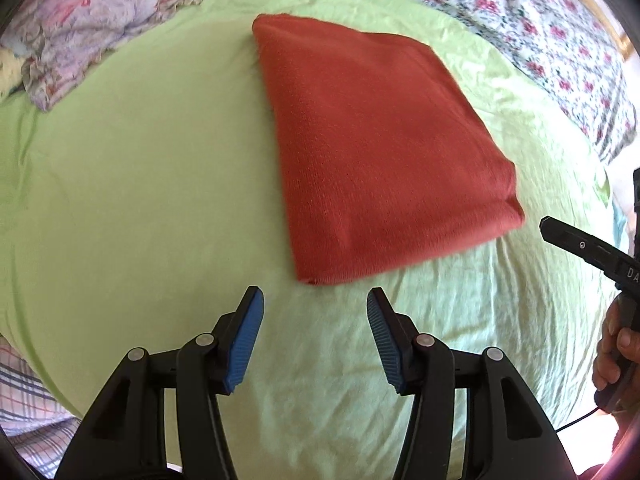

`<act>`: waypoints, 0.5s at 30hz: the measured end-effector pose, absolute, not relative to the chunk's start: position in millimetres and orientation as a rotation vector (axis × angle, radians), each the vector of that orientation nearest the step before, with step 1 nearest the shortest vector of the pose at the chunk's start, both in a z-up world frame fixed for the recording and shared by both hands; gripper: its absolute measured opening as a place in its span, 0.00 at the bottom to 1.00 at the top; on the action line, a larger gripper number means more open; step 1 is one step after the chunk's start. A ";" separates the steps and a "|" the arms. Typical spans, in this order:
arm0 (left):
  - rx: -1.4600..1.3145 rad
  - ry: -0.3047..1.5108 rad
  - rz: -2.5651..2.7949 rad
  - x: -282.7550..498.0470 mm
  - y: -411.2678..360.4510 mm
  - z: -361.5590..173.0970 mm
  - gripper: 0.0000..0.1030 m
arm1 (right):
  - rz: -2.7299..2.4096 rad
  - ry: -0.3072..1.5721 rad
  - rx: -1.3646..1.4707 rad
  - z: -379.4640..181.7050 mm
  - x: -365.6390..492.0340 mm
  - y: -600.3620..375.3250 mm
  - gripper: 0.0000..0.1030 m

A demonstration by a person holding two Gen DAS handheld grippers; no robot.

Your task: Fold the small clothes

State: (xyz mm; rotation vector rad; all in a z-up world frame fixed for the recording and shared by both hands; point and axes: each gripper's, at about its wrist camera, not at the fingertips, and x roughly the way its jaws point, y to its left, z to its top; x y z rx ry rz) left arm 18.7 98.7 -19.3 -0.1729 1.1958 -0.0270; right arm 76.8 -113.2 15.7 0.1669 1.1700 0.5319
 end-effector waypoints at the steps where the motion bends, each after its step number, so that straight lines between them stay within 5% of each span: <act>1: -0.142 1.188 -0.025 14.0 97.3 -17.2 0.57 | 0.530 1.166 0.157 16.6 73.0 -110.8 0.46; 12: 0.048 1.131 -0.049 -24.6 109.3 -5.3 0.69 | 0.520 1.116 0.014 24.3 10.8 -75.1 0.77; 15: 0.072 1.117 -0.030 -31.7 117.7 -5.1 0.71 | 0.500 1.102 -0.005 23.4 -4.0 -69.6 0.78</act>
